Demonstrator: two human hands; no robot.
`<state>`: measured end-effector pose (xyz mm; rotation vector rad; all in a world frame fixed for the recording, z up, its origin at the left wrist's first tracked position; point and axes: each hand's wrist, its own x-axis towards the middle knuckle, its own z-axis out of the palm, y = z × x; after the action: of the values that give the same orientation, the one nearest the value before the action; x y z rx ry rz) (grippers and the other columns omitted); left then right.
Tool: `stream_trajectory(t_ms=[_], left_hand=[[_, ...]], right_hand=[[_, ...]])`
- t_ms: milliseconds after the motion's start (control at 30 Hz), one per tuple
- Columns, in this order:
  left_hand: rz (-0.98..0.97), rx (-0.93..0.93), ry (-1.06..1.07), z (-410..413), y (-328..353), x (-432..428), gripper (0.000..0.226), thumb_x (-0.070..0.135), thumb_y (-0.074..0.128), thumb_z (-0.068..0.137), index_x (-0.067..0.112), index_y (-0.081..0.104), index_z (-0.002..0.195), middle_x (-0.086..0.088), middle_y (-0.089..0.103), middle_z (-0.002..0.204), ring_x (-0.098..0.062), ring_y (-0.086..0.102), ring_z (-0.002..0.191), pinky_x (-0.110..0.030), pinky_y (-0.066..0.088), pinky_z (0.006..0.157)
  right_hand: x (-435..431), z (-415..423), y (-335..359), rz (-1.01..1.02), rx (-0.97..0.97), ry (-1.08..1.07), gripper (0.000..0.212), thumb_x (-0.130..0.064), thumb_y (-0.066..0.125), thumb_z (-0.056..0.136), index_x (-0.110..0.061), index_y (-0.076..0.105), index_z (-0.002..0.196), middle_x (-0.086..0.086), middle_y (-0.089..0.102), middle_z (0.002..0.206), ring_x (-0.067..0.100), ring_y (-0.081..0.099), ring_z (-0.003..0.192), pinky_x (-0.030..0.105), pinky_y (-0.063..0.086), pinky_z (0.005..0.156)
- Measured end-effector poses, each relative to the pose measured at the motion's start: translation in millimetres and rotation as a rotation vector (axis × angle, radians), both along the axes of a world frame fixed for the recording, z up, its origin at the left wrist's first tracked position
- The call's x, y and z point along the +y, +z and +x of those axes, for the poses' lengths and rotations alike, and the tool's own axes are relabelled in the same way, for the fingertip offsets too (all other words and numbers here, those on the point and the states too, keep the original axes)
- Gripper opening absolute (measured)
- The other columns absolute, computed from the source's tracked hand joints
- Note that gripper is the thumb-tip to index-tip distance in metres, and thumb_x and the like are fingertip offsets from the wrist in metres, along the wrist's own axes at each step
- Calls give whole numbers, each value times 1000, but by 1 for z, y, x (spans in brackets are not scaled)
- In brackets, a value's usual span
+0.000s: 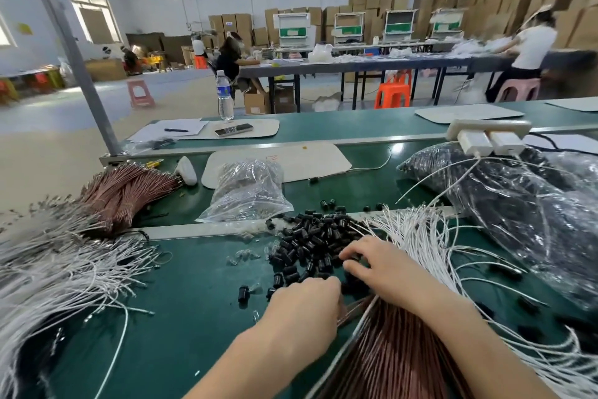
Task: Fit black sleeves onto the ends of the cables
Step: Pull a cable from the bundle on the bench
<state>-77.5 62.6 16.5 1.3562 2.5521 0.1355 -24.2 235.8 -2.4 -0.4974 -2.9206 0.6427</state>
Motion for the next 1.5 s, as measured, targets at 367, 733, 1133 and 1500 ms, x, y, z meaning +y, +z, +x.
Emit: stream_trajectory(t_ms=[367, 733, 1133, 1500], left_hand=[[206, 174, 39, -54, 50, -80, 17, 41, 51, 103, 40, 48, 86, 19, 55, 98, 0, 55, 92, -27, 49, 87], [1519, -1193, 739, -60, -36, -55, 14, 6, 59, 97, 1, 60, 110, -16, 75, 89, -22, 75, 77, -24, 60, 64], [1609, -1158, 634, -59, -57, -47, 34, 24, 74, 82, -1, 64, 103, -21, 75, 102, -32, 75, 94, -31, 62, 74], [1587, -1074, 611, -57, -60, -43, 37, 32, 77, 75, 4, 66, 96, -18, 75, 98, -29, 75, 89, -28, 61, 71]], right_hand=[[-2, 30, 11, -158, 480, -195, 26, -27, 49, 106, -34, 63, 127, -22, 64, 104, -10, 61, 87, 13, 51, 74], [-30, 15, -4, 86, -113, -13, 22, -44, 60, 99, -38, 63, 120, -14, 51, 108, 11, 58, 103, 32, 49, 93], [-45, -18, -9, -1187, 593, -262, 24, -12, 50, 105, -19, 68, 120, 2, 70, 90, 6, 67, 76, 18, 56, 69], [-48, -17, -18, -1798, 737, -282, 23, -7, 64, 84, -6, 80, 100, 21, 74, 110, 29, 74, 102, 28, 61, 77]])
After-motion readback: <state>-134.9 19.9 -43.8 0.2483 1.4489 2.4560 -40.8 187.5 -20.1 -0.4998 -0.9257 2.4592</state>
